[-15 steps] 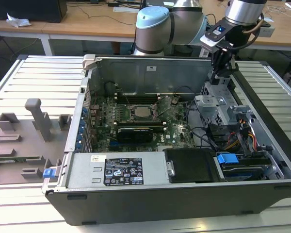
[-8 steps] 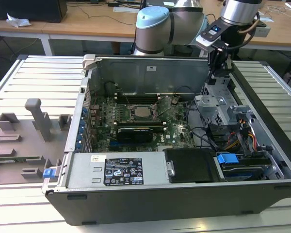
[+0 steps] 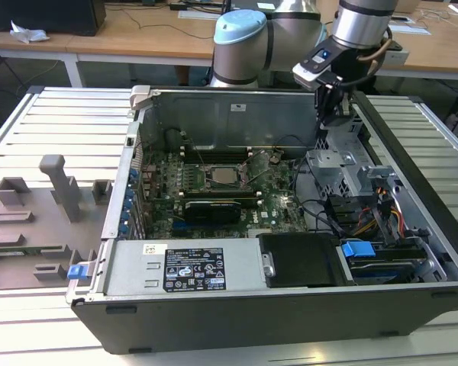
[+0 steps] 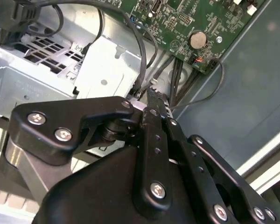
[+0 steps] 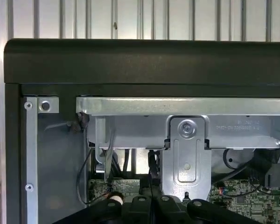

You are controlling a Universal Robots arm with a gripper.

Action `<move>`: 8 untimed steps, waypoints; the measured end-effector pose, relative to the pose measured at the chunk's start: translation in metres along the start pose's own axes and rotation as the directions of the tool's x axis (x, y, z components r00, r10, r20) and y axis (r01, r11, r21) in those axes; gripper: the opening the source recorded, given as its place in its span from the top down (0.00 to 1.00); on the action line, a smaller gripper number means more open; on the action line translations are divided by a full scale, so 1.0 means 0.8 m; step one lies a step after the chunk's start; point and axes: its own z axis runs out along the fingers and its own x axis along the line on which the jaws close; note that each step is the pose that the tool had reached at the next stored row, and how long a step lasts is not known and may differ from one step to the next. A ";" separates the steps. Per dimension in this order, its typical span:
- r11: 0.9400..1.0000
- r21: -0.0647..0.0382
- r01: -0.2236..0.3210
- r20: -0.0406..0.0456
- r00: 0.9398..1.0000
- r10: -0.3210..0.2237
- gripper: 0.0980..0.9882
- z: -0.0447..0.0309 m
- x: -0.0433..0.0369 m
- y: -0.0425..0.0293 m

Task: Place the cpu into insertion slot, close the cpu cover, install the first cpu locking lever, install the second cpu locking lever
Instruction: 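Close the cpu cover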

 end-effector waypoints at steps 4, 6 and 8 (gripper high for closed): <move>1.000 0.000 0.000 0.000 1.000 0.000 0.99 0.0103 0.000 -0.0056; 1.000 0.000 0.000 0.000 1.000 0.000 0.99 0.0152 0.000 -0.0196; 1.000 0.000 0.000 0.000 1.000 0.000 0.99 0.0207 0.000 -0.0336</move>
